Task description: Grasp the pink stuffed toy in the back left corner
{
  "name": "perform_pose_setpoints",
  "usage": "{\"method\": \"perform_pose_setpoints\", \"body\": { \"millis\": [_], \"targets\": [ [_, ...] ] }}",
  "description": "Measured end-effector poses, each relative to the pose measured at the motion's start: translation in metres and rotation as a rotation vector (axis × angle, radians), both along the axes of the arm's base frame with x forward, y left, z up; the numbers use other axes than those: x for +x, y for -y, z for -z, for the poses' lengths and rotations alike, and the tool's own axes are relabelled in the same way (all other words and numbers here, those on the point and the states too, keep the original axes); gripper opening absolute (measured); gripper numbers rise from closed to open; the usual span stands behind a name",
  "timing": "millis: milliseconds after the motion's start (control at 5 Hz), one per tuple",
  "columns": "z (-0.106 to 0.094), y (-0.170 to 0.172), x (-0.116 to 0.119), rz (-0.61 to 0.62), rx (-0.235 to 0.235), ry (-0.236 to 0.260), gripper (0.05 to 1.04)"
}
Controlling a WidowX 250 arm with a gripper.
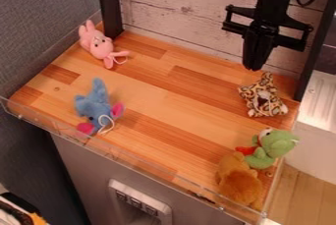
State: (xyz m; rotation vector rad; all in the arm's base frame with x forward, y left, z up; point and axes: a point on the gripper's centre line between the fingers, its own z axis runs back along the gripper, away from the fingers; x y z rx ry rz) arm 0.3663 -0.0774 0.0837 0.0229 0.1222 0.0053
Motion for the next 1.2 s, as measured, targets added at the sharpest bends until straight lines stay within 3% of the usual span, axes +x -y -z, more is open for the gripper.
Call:
{"method": "perform_pose_setpoints", "body": {
  "millis": [200,400,600,1200],
  "targets": [
    [-0.001,-0.016,0.003,0.130,-0.018,-0.002,0.062],
    [-0.006,-0.057,0.018,0.319,-0.044,0.014,0.062],
    [-0.013,-0.091,0.027,0.535,-0.059,0.037,0.062],
    [-0.010,-0.196,0.031,1.203,-0.132,0.032,0.062]
  ]
}}
